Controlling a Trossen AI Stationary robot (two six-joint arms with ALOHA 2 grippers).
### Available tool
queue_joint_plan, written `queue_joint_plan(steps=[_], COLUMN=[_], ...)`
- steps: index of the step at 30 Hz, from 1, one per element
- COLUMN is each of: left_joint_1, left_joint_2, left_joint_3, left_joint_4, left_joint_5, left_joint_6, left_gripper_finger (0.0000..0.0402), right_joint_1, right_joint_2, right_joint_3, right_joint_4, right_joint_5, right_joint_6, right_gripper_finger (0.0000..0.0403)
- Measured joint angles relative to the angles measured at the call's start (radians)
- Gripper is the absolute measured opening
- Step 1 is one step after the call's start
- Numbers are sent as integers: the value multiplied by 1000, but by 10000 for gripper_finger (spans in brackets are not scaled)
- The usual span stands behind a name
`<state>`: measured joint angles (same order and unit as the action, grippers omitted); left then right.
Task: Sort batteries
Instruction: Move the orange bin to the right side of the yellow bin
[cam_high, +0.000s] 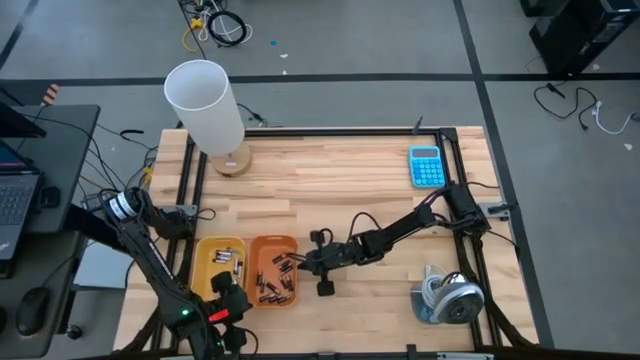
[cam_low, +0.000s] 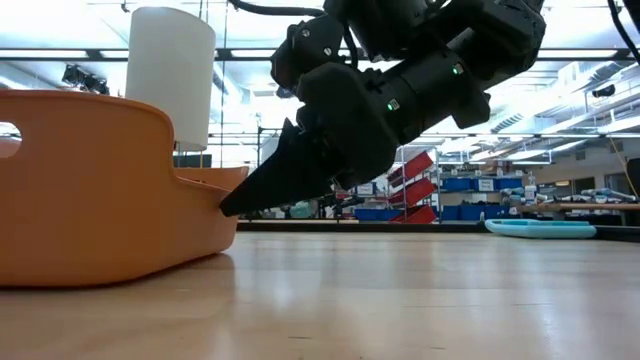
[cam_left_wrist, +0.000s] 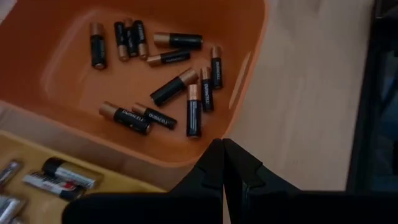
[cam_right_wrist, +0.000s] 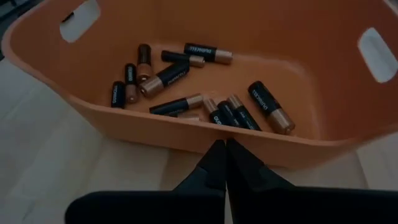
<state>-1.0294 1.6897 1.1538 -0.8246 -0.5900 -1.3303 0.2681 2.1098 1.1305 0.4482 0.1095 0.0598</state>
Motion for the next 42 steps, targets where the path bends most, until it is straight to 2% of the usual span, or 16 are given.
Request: queue_joint_plan(steps=[6,16,23,34,42], left_joint_1=[0,-8,-7,-8,7], left_joint_2=[-1,1,1,-1,-1], left_joint_3=[0,0,4,109,115], left_joint_4=[-59,22,16,-76,-175], left_joint_5=[14,67,82,-12,-108], left_joint_6=[-67,-80,-79,-26,-15], left_gripper_finger=[0,0,0,0,0], right_joint_1=[-12,-50,-56,-56,-56], right_joint_2=[0,0,0,0,0], right_joint_3=[0,0,0,0,0], right_joint_4=[7,9,46,57,21], right_joint_5=[-5,-13,-61,-54,-50], right_joint_6=[-17,-72,-98,-106,-89], right_gripper_finger=[0,0,0,0,0])
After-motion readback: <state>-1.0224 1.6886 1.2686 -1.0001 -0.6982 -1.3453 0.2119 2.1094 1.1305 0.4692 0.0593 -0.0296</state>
